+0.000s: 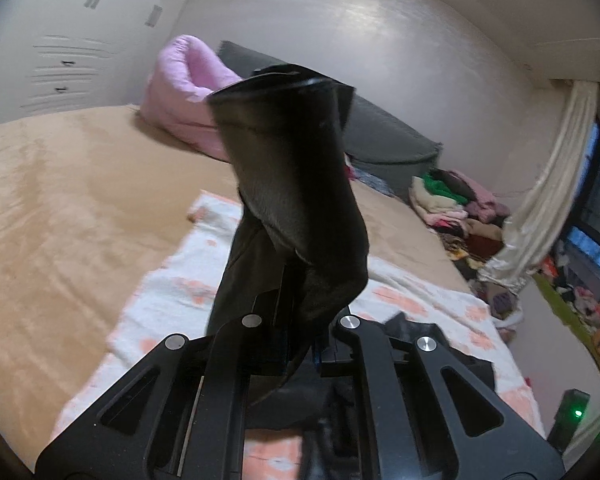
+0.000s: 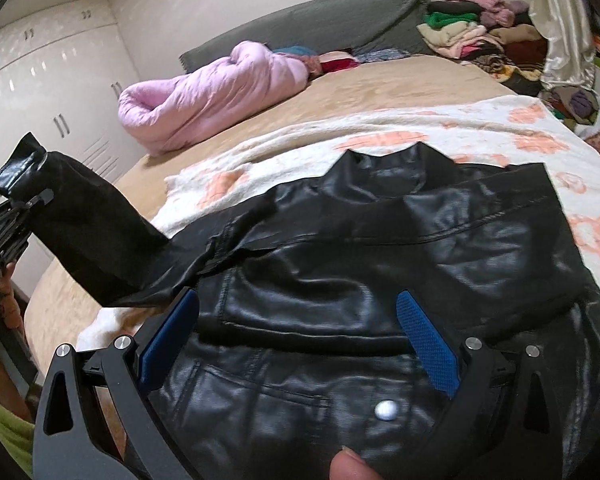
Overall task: Fold large clothes
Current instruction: 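Carry the held sleeve across the jacket toward the right gripper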
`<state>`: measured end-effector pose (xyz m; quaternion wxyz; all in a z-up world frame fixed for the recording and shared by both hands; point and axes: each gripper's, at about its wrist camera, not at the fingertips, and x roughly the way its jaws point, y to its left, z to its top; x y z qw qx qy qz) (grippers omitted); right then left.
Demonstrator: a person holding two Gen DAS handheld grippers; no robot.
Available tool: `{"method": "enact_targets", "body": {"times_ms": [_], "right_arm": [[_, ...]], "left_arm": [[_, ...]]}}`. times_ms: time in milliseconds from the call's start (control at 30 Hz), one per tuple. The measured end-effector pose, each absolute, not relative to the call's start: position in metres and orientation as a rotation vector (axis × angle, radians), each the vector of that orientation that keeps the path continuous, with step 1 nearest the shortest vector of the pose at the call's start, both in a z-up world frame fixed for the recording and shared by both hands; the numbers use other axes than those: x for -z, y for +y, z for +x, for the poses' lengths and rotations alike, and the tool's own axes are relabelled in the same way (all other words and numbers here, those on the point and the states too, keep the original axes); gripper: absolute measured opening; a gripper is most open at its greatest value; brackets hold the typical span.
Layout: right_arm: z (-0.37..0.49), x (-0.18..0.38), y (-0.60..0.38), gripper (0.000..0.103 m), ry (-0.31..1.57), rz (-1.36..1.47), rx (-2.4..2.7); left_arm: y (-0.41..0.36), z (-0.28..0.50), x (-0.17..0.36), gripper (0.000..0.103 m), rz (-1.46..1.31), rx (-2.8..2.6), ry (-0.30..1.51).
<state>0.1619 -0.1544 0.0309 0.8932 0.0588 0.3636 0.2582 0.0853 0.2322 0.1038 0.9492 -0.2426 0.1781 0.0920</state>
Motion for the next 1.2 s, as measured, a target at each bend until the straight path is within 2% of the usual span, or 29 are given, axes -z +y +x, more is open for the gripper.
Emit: {"method": "enact_targets", "body": {"times_ms": [700, 1200], "right_arm": [[0.172, -0.027, -0.253, 0.099, 0.740, 0.242, -0.338], [0.172, -0.029, -0.313, 0.099, 0.727, 0.367, -0.255]], "left_arm": [[0.113, 0.119, -0.085, 0.001, -0.286, 0.167, 0.431], [0.042, 0.143, -0.035, 0.002, -0.142, 0.347, 0.599]]}}
